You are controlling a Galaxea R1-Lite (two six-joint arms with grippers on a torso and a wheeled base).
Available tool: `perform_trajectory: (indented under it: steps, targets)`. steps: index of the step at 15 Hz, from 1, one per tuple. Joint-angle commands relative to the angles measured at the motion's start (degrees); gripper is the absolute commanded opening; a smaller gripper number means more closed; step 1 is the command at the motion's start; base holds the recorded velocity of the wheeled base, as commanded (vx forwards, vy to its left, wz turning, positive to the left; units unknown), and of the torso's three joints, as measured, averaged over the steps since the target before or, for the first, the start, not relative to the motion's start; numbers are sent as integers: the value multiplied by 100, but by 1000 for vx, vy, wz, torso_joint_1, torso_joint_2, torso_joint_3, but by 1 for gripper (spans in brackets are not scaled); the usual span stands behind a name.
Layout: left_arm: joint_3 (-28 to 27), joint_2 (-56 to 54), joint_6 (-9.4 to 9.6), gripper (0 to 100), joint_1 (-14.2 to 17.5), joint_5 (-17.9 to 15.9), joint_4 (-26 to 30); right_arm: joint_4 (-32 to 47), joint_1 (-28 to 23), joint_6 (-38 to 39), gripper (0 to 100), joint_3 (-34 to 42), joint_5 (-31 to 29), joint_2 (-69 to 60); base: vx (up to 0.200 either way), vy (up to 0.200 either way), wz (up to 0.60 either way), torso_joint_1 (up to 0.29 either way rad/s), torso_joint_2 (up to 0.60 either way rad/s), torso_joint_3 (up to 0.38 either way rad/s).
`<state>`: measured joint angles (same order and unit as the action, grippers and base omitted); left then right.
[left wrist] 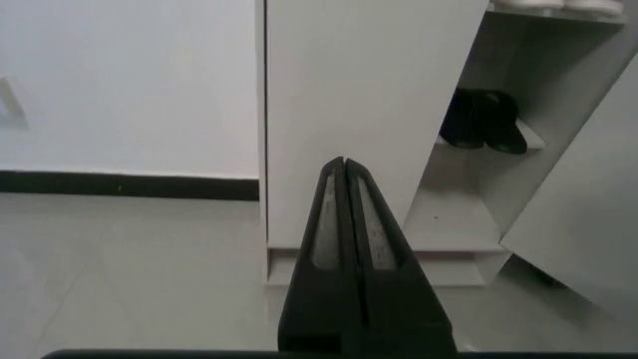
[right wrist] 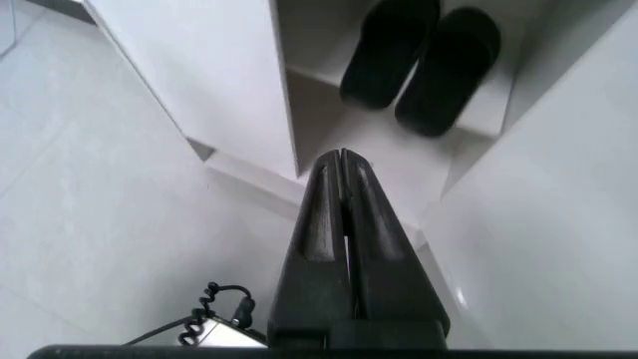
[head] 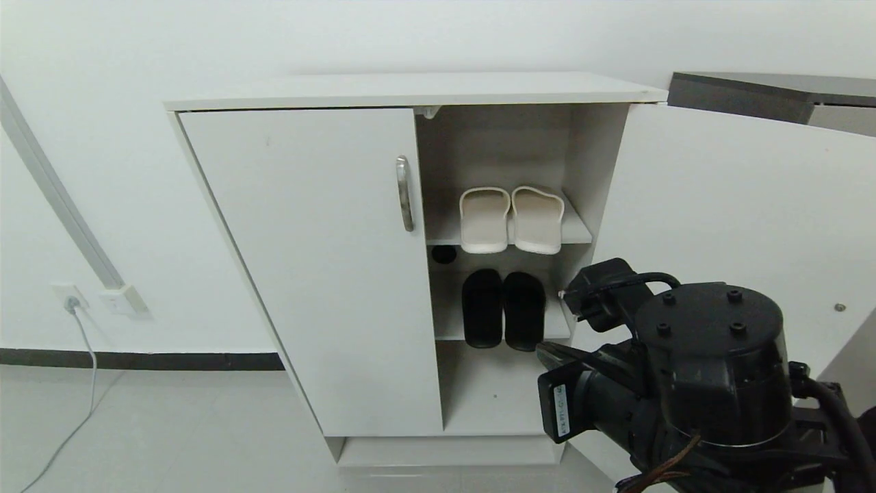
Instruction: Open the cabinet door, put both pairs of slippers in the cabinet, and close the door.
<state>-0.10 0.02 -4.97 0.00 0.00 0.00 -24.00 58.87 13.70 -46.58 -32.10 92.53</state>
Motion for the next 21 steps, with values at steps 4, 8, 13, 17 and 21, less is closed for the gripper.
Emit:
perform_trajectory:
  steps: [4,8,13,17,21]
  targets:
    - [1,-2,-4,0,0,0,0,-8,2,1,0,53,2,73,-150,0,0,2,2,1]
    - [1,6,-12,0,0,0,0,-78,-16,1,0,88,2,90,0,0,0,0,0,0]
    - [1,6,-12,0,0,0,0,-272,-192,-34,0,184,55,204,0,0,0,0,0,0]
    - [1,-2,-12,0,0,0,0,-307,-235,-201,0,228,46,310,0,0,0,0,0,0]
    - [1,-2,-12,0,0,0,0,-307,-244,-201,0,237,46,354,0,0,0,0,0,0]
